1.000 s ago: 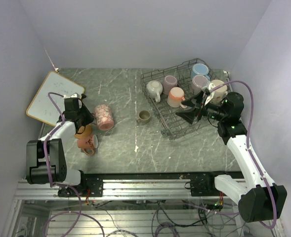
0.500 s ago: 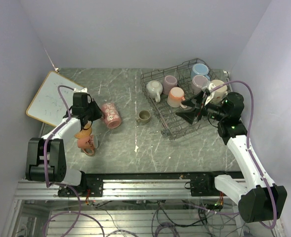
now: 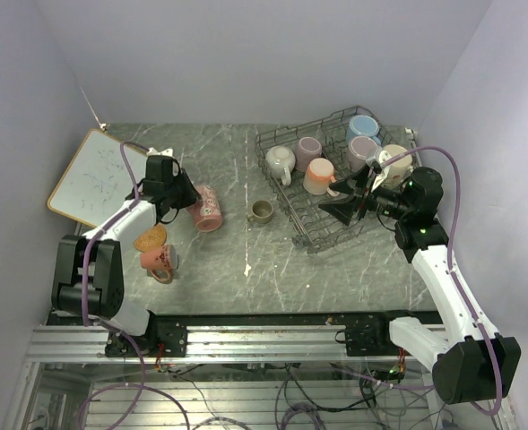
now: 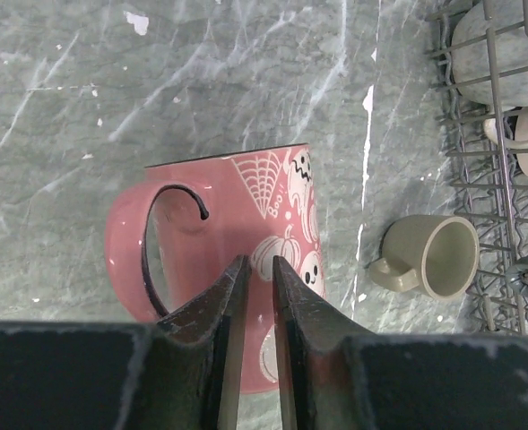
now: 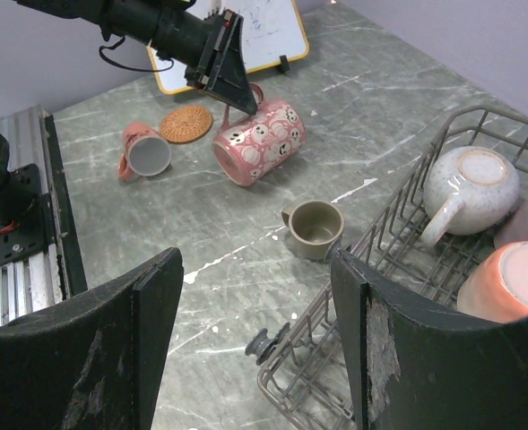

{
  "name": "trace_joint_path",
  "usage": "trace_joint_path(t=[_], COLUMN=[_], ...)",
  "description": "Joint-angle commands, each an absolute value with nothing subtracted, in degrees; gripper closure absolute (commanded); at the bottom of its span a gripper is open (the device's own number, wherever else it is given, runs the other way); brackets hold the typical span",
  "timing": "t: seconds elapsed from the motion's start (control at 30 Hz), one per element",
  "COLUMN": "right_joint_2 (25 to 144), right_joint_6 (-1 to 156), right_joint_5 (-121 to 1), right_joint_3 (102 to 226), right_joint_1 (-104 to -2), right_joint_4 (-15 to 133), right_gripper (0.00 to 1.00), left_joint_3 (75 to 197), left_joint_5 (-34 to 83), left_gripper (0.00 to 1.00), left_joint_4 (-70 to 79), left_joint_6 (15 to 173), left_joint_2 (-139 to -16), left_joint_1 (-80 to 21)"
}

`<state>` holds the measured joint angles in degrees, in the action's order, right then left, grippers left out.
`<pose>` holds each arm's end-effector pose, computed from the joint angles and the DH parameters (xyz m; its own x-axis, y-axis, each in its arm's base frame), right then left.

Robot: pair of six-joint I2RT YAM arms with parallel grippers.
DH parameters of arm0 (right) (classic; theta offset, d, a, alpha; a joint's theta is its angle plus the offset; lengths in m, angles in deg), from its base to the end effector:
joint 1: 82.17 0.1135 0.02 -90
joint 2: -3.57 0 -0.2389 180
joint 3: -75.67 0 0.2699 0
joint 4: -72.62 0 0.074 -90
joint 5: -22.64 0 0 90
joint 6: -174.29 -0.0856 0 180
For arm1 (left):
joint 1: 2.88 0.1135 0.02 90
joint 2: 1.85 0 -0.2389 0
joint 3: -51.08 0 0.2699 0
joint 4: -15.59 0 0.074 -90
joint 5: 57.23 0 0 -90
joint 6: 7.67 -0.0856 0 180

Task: Load the cups into the dish rack
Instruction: Adjust the cup in the dish rack, then pick up the cup at the center of the board.

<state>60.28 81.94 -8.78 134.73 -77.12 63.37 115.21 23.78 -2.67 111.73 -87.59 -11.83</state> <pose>0.2688 0.0971 0.3100 -0.1561 0.0077 -0.9877 -0.8841 0.4448 0.1431 0.3682 -0.0715 0.1507 -0.6853 -0.3829 -0.6195 -0.0738 0.8827 -0.4640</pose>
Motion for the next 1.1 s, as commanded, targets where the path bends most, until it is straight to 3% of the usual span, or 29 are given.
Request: trace_joint_path(t=[0.0, 0.8, 1.07], right_joint_2=[59.43, 59.19, 59.12], right_joint_6=[82.09, 82.26, 82.27], right_joint_5=[-8.26, -8.21, -8.14], right_joint_3=[134.12, 134.23, 134.26], right_joint_1=[-77.43, -77.38, -77.43], right_joint_4=[64.47, 64.27, 64.26], right_gripper=[0.33, 0.33, 0.33], left_joint_3=[117.57, 130.24, 131.56], left_joint_5=[25.23, 29.45, 31.96], left_gripper=[0.72, 0.71, 0.69], left_joint_4=[-3.96, -12.87, -15.05], left_joint_6=[110.89, 106.7, 105.01], left_joint_2=[-90.16, -99.36, -96.92], left_joint_1=[-13.08, -21.86, -21.82])
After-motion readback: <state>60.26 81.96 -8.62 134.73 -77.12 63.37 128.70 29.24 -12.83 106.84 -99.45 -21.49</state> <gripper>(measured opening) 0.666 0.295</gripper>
